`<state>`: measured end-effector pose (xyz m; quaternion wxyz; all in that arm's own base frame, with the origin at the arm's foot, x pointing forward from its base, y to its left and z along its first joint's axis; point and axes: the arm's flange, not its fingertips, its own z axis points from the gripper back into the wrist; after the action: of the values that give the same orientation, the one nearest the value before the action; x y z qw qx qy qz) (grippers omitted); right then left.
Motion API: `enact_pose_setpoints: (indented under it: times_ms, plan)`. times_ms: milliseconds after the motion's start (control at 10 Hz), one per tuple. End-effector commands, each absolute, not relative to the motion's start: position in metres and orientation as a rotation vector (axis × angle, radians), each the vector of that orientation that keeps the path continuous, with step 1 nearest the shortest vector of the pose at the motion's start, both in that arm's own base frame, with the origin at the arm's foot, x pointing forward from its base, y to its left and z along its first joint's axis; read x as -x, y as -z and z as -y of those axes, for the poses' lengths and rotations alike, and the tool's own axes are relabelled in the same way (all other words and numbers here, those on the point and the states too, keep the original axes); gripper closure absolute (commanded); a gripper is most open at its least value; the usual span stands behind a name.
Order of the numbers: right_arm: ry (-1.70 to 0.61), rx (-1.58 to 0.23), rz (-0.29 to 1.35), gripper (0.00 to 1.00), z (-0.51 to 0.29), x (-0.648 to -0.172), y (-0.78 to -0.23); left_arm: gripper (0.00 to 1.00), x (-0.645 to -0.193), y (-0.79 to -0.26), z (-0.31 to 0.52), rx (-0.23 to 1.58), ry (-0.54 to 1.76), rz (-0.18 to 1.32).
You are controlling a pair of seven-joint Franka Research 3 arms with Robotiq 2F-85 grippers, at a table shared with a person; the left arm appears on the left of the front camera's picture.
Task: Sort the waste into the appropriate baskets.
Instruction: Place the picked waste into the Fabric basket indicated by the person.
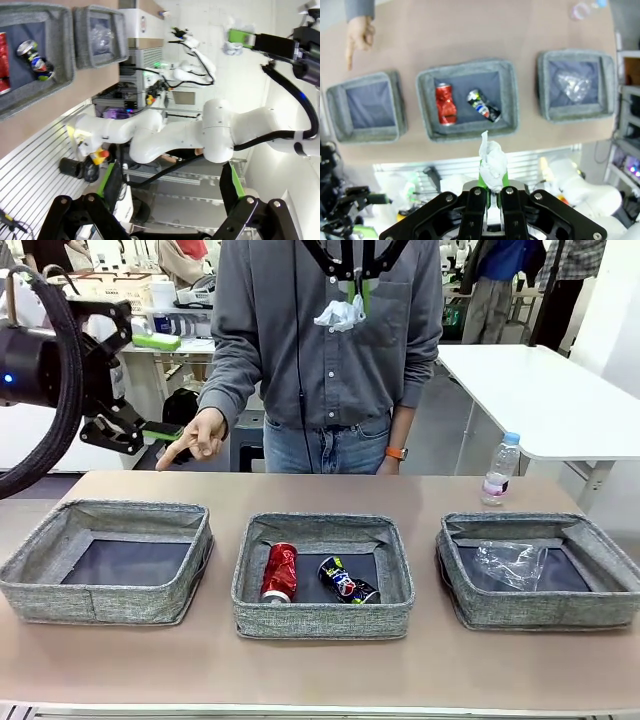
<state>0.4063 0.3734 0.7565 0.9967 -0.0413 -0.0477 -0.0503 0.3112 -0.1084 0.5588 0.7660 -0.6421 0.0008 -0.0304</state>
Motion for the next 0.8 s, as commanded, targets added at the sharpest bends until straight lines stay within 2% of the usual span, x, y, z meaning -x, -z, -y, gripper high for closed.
enact_pose_setpoints:
  times_ms: [0, 100, 200, 300, 400, 600, 700]
  plan:
    - [-0.032, 0.062, 0.138, 0.93, -0.403, -0.413, -0.718, 0.00, -0.302, -0.553, 0.066, 1.231, 0.004, 0.026]
    - [-0.070, 0.070, 0.167, 0.93, -0.426, -0.421, -0.693, 0.00, -0.296, -0.546, 0.032, 1.151, -0.075, 0.039]
    - [-0.168, 0.009, 0.178, 0.93, -0.453, -0.428, -0.673, 0.00, -0.285, -0.539, -0.001, 1.157, -0.151, 0.060]
    - [-0.220, 0.029, 0.183, 0.93, -0.482, -0.434, -0.656, 0.00, -0.276, -0.532, -0.030, 1.118, -0.253, 0.101]
    - [-0.303, 0.003, 0.136, 0.93, -0.519, -0.436, -0.639, 0.00, -0.261, -0.519, -0.060, 1.064, -0.361, 0.079]
    - [-0.403, 0.001, 0.208, 0.93, -0.581, -0.435, -0.594, 0.00, -0.230, -0.496, -0.104, 1.012, -0.554, 0.015]
    - [-0.521, -0.089, 0.197, 0.93, -0.605, -0.437, -0.568, 0.00, -0.214, -0.489, -0.123, 1.026, -0.636, 0.023]
